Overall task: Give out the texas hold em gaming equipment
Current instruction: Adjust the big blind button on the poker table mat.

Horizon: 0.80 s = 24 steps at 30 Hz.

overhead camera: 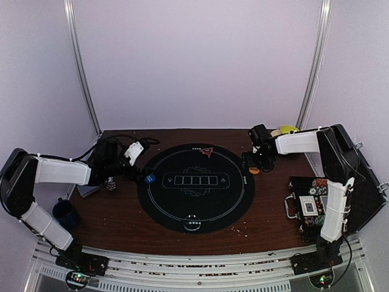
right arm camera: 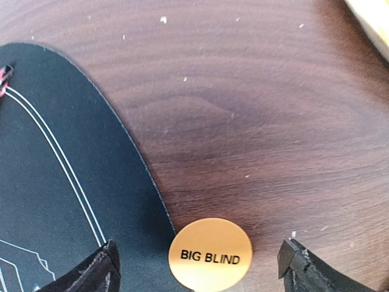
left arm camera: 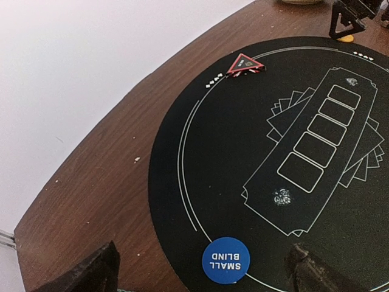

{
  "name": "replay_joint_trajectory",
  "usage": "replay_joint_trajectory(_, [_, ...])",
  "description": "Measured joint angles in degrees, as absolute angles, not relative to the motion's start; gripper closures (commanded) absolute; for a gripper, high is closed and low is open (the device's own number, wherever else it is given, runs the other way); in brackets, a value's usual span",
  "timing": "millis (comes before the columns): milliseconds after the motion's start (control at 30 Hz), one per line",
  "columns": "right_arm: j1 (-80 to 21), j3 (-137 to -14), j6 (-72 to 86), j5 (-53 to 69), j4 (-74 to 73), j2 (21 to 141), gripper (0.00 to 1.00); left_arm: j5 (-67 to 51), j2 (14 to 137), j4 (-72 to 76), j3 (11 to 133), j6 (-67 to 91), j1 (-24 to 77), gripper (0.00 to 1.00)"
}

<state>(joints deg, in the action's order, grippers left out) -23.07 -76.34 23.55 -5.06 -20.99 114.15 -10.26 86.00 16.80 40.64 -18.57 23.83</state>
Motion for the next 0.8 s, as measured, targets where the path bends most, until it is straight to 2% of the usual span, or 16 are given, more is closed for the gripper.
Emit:
replay_joint_trajectory(300, [-23.0,-76.4,23.5,-4.2,-20.7,116.5,0.12,-10.3,86.2,16.7,40.6,-18.9,23.8,0.02])
replay_joint_trajectory(667, [-23.0,-76.4,23.1,-3.1,-19.7,116.8,0.35,-10.2,86.2,16.7,40.7,-18.9,23.8,0.02])
replay_joint_trajectory(800, [-23.0,-76.4,22.9,-2.5,-19.4,116.8,0.37,-10.2,86.2,16.7,40.7,-18.9,23.8,0.02])
